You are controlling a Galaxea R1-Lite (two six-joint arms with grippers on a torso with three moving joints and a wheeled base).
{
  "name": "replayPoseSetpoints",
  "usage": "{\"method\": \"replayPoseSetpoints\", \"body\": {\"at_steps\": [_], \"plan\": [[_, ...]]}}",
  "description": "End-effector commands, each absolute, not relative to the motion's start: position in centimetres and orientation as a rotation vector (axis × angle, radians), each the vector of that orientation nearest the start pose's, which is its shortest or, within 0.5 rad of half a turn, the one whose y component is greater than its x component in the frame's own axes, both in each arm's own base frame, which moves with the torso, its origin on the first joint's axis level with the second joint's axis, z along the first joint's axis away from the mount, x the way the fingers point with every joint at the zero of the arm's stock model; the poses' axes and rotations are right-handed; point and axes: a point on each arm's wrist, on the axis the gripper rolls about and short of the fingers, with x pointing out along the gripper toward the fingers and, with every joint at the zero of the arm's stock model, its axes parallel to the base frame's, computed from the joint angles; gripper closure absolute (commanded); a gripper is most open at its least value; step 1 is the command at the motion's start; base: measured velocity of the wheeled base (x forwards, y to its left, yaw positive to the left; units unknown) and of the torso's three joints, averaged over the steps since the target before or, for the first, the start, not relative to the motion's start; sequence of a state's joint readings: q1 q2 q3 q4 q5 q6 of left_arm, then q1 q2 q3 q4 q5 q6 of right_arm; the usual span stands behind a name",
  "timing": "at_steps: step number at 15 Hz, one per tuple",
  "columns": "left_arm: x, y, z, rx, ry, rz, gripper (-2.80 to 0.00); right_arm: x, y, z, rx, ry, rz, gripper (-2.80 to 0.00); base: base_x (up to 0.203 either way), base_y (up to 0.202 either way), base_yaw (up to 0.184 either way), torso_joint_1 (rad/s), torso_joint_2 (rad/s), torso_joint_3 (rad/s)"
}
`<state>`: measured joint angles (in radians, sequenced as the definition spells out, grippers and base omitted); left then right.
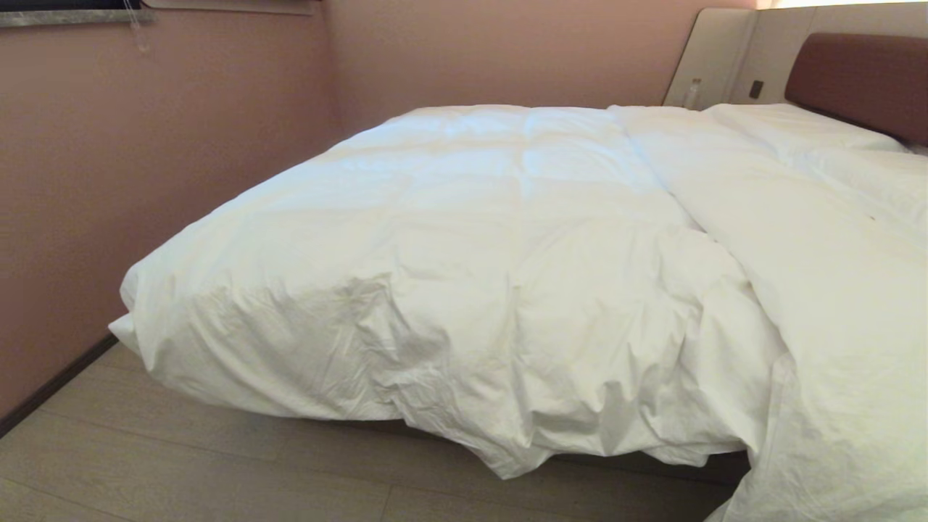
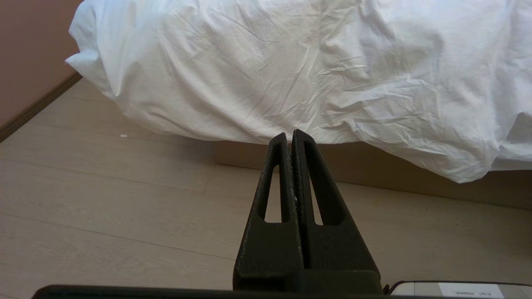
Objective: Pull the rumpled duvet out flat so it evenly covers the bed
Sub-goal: Flatten the corners of the folded blanket
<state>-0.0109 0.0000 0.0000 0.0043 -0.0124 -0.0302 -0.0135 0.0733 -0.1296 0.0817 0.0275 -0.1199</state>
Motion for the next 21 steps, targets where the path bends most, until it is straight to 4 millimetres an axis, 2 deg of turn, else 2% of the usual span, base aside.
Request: {"method": "replayPoseSetpoints", "body": {"at_steps": [1, 2, 4, 6, 8, 10, 12, 14, 17, 21], "plan": [[-2.3, 0.0, 7.5, -0.031, 0.005, -0.023, 0.0, -3.1, 0.1, 13.6, -0.096, -0.027, 0.013, 0.0, 0.0, 0.0, 0.0, 0.0, 0.0, 0.0], [-2.3, 0.0, 7.5, -0.031, 0.005, -0.023, 0.0, -3.0, 0.1, 15.4, -0.088, -0.03, 0.013, 0.0, 0.0, 0.0, 0.0, 0.0, 0.0, 0.0], [-2.3, 0.0, 7.5, -0.031, 0.005, -0.023, 0.0, -1.2, 0.1, 18.3, -0.106, 0.038, 0.013, 0.0, 0.0, 0.0, 0.0, 0.0, 0.0, 0.0], [-2.3, 0.0, 7.5, -0.031, 0.005, -0.023, 0.0, 2.8, 0.0, 20.1, -0.196, 0.184, 0.022, 0.0, 0.0, 0.0, 0.0, 0.0, 0.0, 0.0], [-2.3, 0.0, 7.5, -0.031, 0.005, -0.023, 0.0, 7.7, -0.1, 20.3, -0.325, 0.332, 0.047, 0.0, 0.0, 0.0, 0.0, 0.0, 0.0, 0.0], [-2.3, 0.0, 7.5, -0.031, 0.005, -0.023, 0.0, 11.4, -0.2, 19.8, -0.426, 0.436, 0.085, 0.0, 0.0, 0.0, 0.0, 0.0, 0.0, 0.0], [-2.3, 0.0, 7.5, -0.031, 0.005, -0.023, 0.0, 15.0, -0.1, 18.4, -0.542, 0.548, 0.185, 0.0, 0.0, 0.0, 0.0, 0.0, 0.0, 0.0], [-2.3, 0.0, 7.5, -0.031, 0.005, -0.023, 0.0, 17.2, 0.1, 16.8, -0.657, 0.621, 0.301, 0.0, 0.0, 0.0, 0.0, 0.0, 0.0, 0.0], [-2.3, 0.0, 7.5, -0.031, 0.005, -0.023, 0.0, 18.3, 0.9, 14.6, -0.822, 0.697, 0.411, 0.0, 0.0, 0.0, 0.0, 0.0, 0.0, 0.0], [-2.3, 0.0, 7.5, -0.031, 0.005, -0.023, 0.0, 19.3, 1.0, 12.9, -0.964, 0.776, 0.46, 0.0, 0.0, 0.0, 0.0, 0.0, 0.0, 0.0]]}}
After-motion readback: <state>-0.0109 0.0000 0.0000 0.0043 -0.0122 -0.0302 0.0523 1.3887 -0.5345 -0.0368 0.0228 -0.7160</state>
